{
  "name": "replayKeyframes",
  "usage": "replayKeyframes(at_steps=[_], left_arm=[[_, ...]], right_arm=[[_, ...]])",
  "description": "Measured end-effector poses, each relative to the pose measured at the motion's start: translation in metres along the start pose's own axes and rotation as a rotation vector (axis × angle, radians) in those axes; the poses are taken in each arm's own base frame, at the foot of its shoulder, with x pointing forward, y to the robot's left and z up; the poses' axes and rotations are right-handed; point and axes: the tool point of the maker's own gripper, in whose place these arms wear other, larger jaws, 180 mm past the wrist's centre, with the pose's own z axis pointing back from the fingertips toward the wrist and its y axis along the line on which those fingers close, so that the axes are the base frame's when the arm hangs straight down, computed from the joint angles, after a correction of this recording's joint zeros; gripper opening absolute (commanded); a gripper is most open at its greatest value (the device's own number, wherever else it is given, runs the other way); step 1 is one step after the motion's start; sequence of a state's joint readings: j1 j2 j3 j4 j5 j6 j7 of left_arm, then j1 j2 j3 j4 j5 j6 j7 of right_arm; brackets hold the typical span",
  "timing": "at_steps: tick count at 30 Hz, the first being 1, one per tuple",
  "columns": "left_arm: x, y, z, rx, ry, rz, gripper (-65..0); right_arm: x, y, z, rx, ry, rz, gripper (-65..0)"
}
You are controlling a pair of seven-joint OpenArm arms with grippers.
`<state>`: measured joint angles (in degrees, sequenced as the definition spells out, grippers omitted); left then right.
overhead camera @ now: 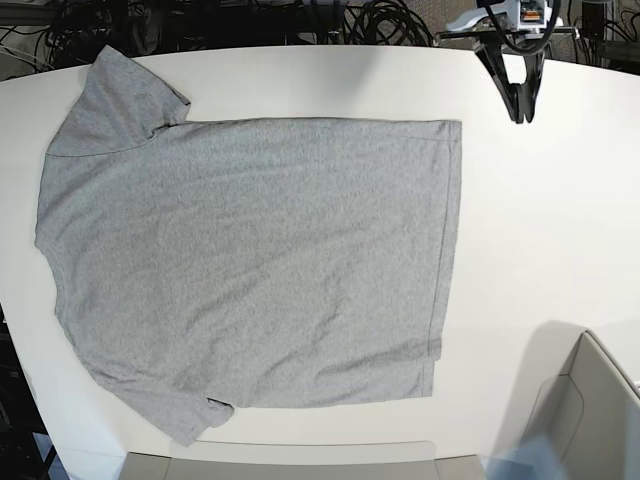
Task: Fold the T-shirt properly
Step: 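Move both grippers open toward the shirt's shoulder corners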
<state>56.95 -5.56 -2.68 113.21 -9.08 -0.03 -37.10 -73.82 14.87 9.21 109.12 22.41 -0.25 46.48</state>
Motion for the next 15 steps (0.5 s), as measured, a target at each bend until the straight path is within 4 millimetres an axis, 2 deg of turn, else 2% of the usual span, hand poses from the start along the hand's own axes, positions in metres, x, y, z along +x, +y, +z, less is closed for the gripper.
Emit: replayKeyframes(at_steps=[3,6,11,15], left_arm=[[-0.012,-0.001,-0.010,0.005,0.063,0.007,-56.4],[-0.017,-0.002,-0.017,0.007,0.082,0.014,-56.0],[-0.023,-0.004,-0.027,0.011,0.106,0.022,-47.7],[-0.021,0.001,-0.033,0.023,0.089,0.012,-45.6]], right_arm=[[0.002,-0.012,-0.002,-0.065,-0.016,-0.080,-46.6],[-0.014,-0.018,-0.006,-0.066,0.088,-0.121,-43.4],[-0.027,-0.032,-0.012,-0.116,0.163,-0.209,-39.6],[-0.031,-0.033,-0.020,-0.102,0.183,-0.209,-39.5]])
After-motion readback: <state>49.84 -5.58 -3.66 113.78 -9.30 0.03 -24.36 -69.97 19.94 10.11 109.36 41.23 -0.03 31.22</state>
